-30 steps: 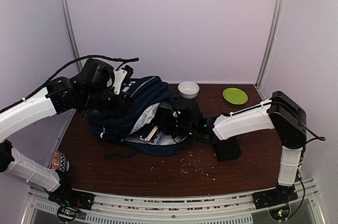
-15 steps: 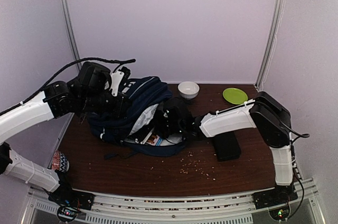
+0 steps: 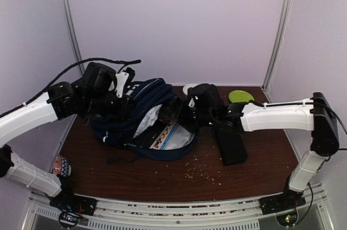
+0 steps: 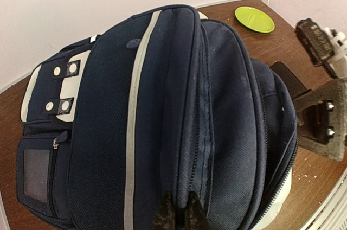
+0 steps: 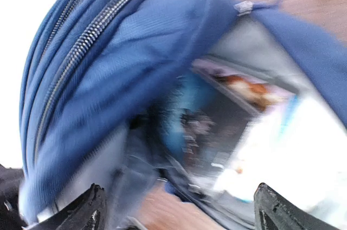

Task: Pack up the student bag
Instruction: Place the book in the student bag.

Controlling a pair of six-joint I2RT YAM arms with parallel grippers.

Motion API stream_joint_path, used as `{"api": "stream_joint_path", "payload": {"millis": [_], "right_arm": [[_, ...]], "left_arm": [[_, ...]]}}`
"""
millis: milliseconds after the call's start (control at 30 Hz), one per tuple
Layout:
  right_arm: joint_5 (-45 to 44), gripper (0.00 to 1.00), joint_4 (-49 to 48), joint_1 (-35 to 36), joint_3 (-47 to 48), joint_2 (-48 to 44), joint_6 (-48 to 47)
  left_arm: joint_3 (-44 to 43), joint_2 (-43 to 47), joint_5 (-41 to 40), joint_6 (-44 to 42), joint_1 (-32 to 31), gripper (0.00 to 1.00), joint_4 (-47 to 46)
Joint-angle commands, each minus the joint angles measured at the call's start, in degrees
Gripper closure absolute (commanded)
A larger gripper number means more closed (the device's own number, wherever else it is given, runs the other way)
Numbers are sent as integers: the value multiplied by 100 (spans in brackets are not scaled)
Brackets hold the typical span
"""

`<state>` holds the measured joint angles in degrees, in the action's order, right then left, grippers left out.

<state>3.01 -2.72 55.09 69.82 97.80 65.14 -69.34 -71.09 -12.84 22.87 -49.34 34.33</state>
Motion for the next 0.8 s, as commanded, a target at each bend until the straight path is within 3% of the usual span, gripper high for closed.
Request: {"api": "stream_joint_path", "payload": {"millis": [0, 200, 367, 600, 767], "right_arm": [[-1100, 6, 1539, -63, -624, -1122, -1055], [-2381, 5, 2827, -439, -2023, -2956, -1527], [-2242, 6, 2813, -1225, -3454, -4249, -1244], [-1681, 14, 1962, -1895, -4573, -4260, -896], [-1241, 27, 1262, -2023, -4981, -4107, -837]], "left_arm": [[-340, -84, -211, -38, -69, 100, -800], [61, -446, -270, -58, -49, 100, -959], [253, -540, -87, -12, -49, 100, -1162], [158, -643, 30, -29, -49, 100, -1100], [136, -588, 23, -58, -49, 100, -1045]]}}
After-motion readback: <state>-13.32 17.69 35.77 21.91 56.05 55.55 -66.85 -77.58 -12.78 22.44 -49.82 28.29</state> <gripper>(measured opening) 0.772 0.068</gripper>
